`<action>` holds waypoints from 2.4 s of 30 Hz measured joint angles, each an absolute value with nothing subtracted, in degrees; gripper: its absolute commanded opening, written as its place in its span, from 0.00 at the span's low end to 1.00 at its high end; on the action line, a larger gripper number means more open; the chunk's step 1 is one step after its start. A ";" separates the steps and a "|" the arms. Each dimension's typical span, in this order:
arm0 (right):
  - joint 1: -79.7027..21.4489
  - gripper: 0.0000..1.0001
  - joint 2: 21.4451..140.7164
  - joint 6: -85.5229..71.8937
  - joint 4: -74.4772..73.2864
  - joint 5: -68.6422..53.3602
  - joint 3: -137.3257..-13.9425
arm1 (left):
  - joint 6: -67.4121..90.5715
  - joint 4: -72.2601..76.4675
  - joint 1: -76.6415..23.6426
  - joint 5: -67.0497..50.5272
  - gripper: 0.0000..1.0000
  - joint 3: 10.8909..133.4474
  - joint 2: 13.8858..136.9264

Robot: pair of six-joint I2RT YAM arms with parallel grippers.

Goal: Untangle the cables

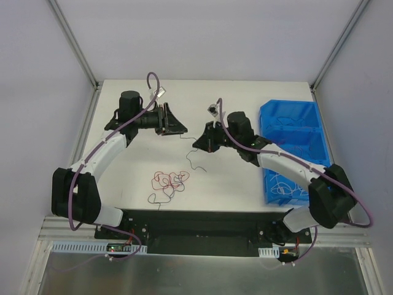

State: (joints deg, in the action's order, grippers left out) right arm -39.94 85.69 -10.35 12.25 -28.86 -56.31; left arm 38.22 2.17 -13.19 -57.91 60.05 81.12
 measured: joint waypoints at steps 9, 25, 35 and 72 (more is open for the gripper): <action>-33.06 0.00 72.16 2.37 0.32 -10.48 -60.20 | 37.82 2.33 -9.37 -58.39 0.86 59.02 74.96; -1.61 0.00 79.37 21.93 4.71 -10.55 -63.75 | 28.91 -0.73 -7.14 -52.86 0.88 51.99 71.46; 12.34 0.00 85.47 18.87 13.30 -21.15 -62.39 | 27.79 -0.73 -7.14 -53.56 0.86 51.96 71.79; 13.08 0.27 95.90 28.45 -6.46 -6.24 -73.01 | 27.51 -0.75 -6.83 -55.07 0.85 51.96 73.25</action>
